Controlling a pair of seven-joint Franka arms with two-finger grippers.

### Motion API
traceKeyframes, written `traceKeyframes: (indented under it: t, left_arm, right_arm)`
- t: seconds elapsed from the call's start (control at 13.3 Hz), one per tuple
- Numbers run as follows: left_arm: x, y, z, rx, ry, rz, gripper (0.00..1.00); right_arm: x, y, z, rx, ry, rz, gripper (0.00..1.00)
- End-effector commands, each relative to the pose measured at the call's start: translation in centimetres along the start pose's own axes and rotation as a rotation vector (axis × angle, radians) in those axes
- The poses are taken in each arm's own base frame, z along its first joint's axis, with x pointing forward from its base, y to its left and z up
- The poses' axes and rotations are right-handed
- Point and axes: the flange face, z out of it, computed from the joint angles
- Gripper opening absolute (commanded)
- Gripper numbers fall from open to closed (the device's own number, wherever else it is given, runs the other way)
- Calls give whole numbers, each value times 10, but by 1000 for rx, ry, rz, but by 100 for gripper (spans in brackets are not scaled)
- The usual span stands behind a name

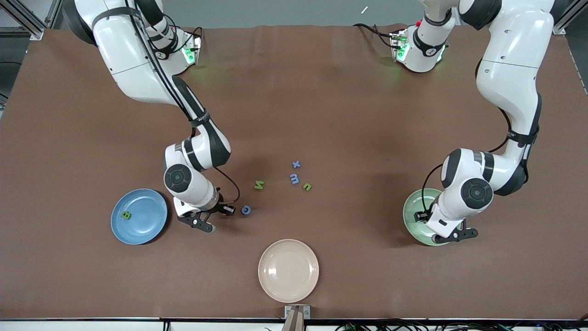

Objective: Sort uppercase to blue plate, lowercase to green plate
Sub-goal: 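Open both grippers, dropping B on blue plate and d on green plate, then drop the pink Q on the blue plate while the left gripper reaches green u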

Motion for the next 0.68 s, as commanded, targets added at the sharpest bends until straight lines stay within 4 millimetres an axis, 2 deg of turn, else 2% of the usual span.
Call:
traceKeyframes:
  t: [0.0,0.15,0.3,0.45,0.6]
  left_arm:
    - [-12,33,-31,-14,1,10,100]
    - [-25,69,-42,-47,-8,-80,100]
    - [-41,111,-56,-88,-14,-175,99]
    - [-59,147,-60,-97,-17,-244,98]
    - [-85,195,-65,-104,-19,-311,94]
  right_arm:
    - [6,12,-6,-19,-13,6,5]
    - [33,36,-36,-71,-84,-25,4]
    - [60,71,-63,-80,-110,-91,4]
    - [89,116,-78,-108,-104,-159,4]
    - [106,155,-76,-149,-103,-207,7]
